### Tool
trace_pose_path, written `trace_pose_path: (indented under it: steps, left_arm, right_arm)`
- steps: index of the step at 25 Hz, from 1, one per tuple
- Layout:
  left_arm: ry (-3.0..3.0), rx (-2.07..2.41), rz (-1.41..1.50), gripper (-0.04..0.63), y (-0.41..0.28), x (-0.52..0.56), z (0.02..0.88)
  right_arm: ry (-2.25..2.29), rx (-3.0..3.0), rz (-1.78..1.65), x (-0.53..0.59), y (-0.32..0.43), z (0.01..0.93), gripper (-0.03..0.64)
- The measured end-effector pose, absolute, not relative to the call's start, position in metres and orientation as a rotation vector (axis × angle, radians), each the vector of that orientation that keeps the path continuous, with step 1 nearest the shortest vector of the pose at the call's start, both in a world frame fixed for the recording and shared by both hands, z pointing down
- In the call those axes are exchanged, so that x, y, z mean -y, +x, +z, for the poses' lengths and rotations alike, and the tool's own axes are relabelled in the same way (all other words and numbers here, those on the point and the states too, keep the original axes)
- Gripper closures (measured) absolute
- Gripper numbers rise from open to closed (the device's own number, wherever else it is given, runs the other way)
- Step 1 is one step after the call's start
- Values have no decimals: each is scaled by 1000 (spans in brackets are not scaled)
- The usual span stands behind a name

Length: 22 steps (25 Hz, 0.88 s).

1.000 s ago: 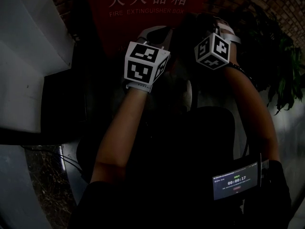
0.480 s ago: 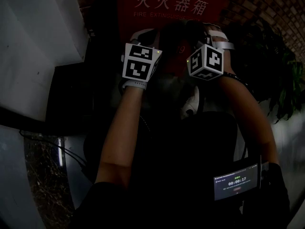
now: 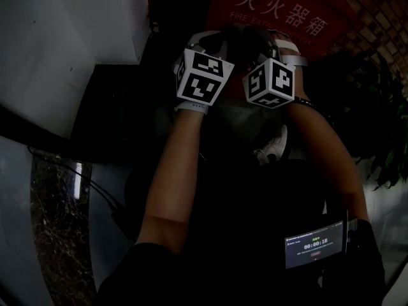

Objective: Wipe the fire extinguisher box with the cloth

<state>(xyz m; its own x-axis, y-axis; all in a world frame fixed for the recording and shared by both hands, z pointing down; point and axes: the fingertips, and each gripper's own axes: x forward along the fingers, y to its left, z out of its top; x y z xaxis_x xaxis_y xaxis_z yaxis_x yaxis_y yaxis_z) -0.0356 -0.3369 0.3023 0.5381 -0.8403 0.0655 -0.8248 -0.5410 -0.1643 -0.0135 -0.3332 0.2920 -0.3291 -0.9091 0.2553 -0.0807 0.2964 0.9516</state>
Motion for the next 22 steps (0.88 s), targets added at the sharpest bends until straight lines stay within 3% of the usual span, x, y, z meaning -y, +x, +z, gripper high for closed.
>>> trace_pose_path:
  steps: [11,22]
  left_arm:
    - [-2658,-1558,-135,592,-78,354,302]
    - [-2665,-1487,-129,592,-48,349,303]
  right_arm:
    - [865,1720,-1201,346,-67,309,584]
    - [934,1723,-1196,343,-40,308,584]
